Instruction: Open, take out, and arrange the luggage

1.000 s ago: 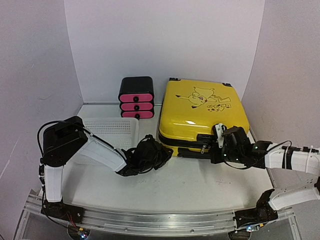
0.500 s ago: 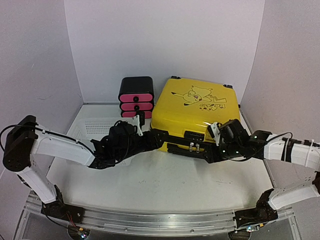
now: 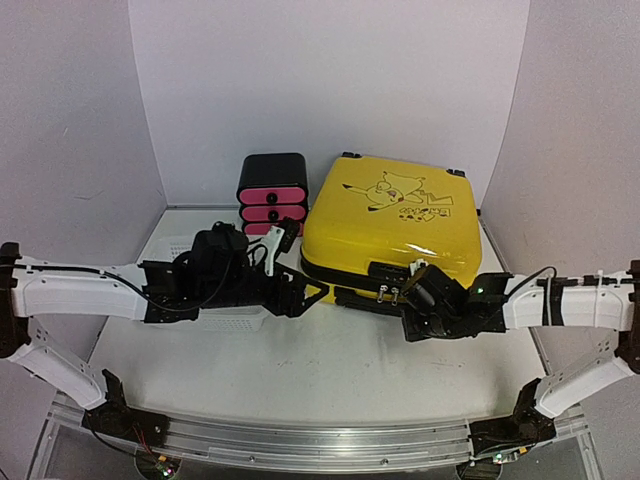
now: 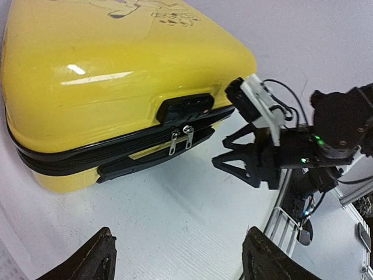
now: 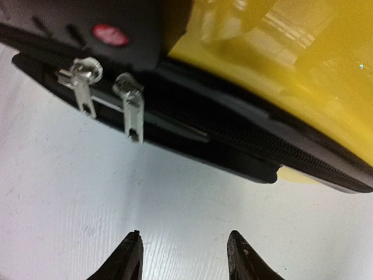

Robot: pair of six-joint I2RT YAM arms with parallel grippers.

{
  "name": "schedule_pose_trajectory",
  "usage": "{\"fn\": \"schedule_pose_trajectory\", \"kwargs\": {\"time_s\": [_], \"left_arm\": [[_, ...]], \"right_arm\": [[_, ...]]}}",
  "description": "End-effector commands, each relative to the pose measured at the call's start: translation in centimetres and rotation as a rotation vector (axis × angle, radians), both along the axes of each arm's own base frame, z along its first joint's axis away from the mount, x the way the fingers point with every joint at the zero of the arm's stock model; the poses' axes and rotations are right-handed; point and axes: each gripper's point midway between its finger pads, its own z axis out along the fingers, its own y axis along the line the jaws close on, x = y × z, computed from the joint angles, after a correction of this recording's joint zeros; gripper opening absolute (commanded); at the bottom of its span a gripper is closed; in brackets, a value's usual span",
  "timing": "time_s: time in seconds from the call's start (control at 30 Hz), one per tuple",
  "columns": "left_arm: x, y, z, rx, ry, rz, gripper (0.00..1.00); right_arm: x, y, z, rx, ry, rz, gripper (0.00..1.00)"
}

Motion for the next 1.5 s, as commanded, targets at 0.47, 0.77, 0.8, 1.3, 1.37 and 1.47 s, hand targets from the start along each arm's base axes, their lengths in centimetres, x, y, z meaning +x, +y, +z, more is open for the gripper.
{"fn": "schedule_pose_trajectory", "kwargs": {"time_s": [0.47, 0.77, 0.8, 1.3, 1.37, 1.47], "left_arm": [[-0.6, 1.4, 6.0, 0.079, -0.123, -0.05, 0.78], [4.2, 0.6, 7.3, 0.098, 0.03, 0.051, 0.86], [5.5, 0.6, 7.1, 0.107, 0.065, 0.063, 0.88], [14.8, 3.0, 5.0, 0.27, 0.102, 0.255, 0.97], [15.4, 2.3, 3.6, 0.299, 0.124, 0.244, 0.97], [16.2, 1.6, 2.3, 0.326, 0.135, 0.243, 0.95]], "right_arm": [[5.2, 2.7, 6.3, 0.097, -0.308, -0.197, 0.51], [4.6, 1.4, 3.8, 0.119, -0.202, -0.225, 0.56], [4.8, 1.4, 3.7, 0.128, -0.193, -0.228, 0.57], [6.8, 4.4, 3.5, 0.157, -0.174, -0.224, 0.52], [7.0, 4.6, 3.4, 0.158, -0.173, -0.23, 0.49], [7.2, 4.1, 3.1, 0.138, -0.188, -0.258, 0.47]]}}
